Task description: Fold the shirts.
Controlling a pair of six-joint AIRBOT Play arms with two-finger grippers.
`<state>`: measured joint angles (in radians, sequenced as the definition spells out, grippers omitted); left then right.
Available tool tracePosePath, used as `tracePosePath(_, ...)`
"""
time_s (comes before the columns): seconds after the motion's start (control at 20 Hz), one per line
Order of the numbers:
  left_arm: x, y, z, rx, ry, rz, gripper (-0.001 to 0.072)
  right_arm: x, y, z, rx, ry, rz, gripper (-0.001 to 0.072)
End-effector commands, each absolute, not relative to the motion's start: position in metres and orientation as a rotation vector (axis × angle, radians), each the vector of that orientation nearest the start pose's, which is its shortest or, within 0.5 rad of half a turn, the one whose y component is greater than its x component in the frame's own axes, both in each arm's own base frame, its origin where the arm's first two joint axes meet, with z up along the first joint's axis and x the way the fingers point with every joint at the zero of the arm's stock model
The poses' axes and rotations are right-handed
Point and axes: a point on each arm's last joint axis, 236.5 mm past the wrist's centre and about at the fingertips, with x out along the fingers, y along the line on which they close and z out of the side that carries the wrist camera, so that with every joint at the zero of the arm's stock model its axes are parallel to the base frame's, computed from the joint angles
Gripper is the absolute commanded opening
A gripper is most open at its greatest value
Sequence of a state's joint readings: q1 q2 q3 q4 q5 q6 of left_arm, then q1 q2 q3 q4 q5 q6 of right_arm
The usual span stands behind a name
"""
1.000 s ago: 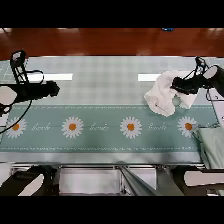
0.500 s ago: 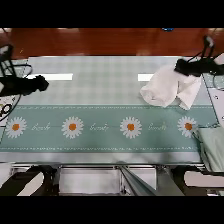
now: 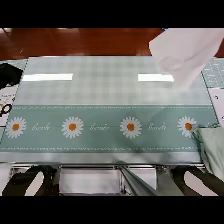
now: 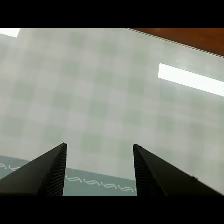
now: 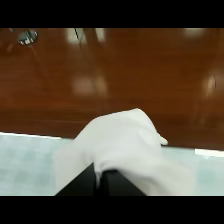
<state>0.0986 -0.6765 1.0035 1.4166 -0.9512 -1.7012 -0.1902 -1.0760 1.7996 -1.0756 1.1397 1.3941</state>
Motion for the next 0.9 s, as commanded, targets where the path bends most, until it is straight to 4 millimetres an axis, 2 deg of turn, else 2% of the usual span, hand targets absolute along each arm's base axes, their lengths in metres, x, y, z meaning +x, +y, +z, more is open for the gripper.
tracePosePath(0.0,0.326,-0.008,0.201,-0.278,0.605,-0.001,0.0505,0.336,0.050,0.442,0.112,0.254,0.302,0.0021)
tracePosePath(0.15,0.330,-0.017,0.208,-0.311,0.577,-0.032,0.0505,0.310,0.087,0.424,0.120,0.347,0.425,0.0021)
tracePosePath(0.2,0.329,-0.020,0.208,-0.322,0.580,-0.043,0.0505,0.308,0.108,0.413,0.142,0.380,0.486,0.0021)
tracePosePath(0.3,0.327,-0.030,0.208,-0.323,0.589,-0.088,0.0505,0.309,0.164,0.377,0.176,0.466,0.611,0.0021)
tracePosePath(0.35,0.326,-0.033,0.207,-0.325,0.597,-0.100,0.0505,0.314,0.193,0.350,0.171,0.511,0.641,0.0021)
tracePosePath(0.5,0.321,-0.036,0.199,-0.291,0.637,-0.116,0.0505,0.322,0.289,0.247,0.167,0.648,0.679,0.0022)
tracePosePath(0.55,0.318,-0.037,0.193,-0.283,0.660,-0.121,0.0505,0.323,0.325,0.215,0.185,0.682,0.705,0.0022)
tracePosePath(0.65,0.309,-0.039,0.174,-0.283,0.733,-0.127,0.0505,0.328,0.382,0.151,0.226,0.772,0.725,0.0021)
tracePosePath(0.75,0.302,-0.041,0.147,-0.288,0.805,-0.125,0.0505,0.331,0.427,0.089,0.271,0.854,0.736,0.0022)
tracePosePath(0.8,0.300,-0.040,0.134,-0.270,0.831,-0.130,0.0505,0.333,0.442,0.066,0.327,0.895,0.732,0.0022)
tracePosePath(0.85,0.300,-0.040,0.122,-0.245,0.848,-0.138,0.0505,0.333,0.454,0.047,0.362,0.944,0.740,0.0057)
